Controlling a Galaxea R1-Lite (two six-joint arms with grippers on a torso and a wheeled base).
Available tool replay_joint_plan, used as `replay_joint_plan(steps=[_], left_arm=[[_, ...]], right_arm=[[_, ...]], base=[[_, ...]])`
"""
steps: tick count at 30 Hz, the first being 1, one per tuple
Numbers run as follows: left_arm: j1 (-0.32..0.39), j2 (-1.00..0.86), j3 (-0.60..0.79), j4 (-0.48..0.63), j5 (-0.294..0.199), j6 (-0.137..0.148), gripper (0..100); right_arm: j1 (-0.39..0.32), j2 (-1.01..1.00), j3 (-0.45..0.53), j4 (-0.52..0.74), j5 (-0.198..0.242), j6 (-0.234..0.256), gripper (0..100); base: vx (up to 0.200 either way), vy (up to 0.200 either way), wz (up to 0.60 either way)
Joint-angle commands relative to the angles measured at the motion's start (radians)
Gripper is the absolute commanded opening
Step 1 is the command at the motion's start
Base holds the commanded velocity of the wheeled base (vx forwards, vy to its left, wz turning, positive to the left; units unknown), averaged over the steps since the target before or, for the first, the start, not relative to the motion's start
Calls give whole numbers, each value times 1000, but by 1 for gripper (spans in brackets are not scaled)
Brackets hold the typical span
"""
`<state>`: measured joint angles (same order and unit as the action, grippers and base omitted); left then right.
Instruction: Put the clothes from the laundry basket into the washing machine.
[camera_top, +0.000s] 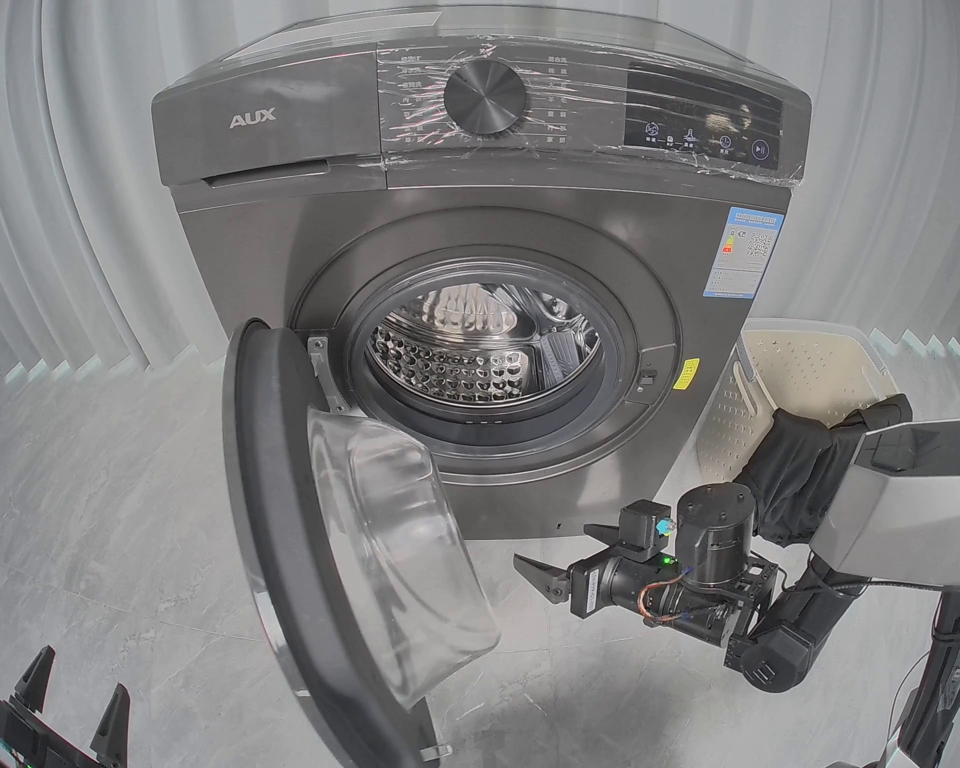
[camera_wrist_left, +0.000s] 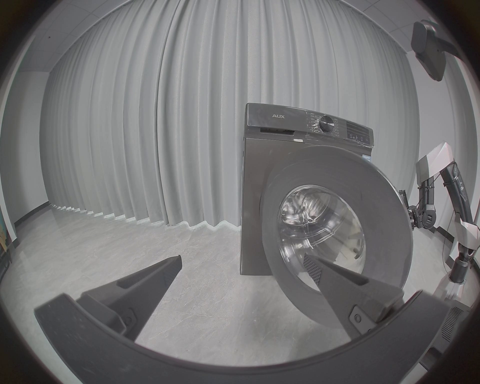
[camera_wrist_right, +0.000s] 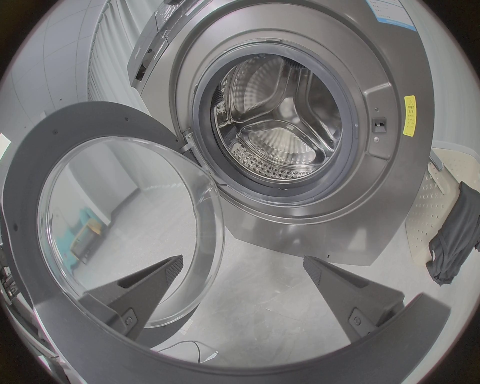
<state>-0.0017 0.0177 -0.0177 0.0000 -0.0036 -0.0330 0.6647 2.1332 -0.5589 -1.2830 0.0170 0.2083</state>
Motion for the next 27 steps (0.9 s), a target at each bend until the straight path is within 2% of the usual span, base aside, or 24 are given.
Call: replay_joint_plan(steps=[1,11,15,21,27], left_arm=[[0,-16,16,0,1,1,100],[0,-16,16,0,-1,-1,100],[0,-16,16,0,1,1,100],[0,-16,16,0,-1,1,100],[0,-16,16,0,1,1,100]], right_arm=[[-2,1,-41,5,0,0,100],[13,94,-184,28,17,-1,100],[18,117,-262,114,18,0,100],[84,122,-351,208,20,0,100],[139,191,-417,205,18,8,100]], base=[[0,0,0],[-180,0,0],[0,0,0],[0,0,0],[0,0,0]])
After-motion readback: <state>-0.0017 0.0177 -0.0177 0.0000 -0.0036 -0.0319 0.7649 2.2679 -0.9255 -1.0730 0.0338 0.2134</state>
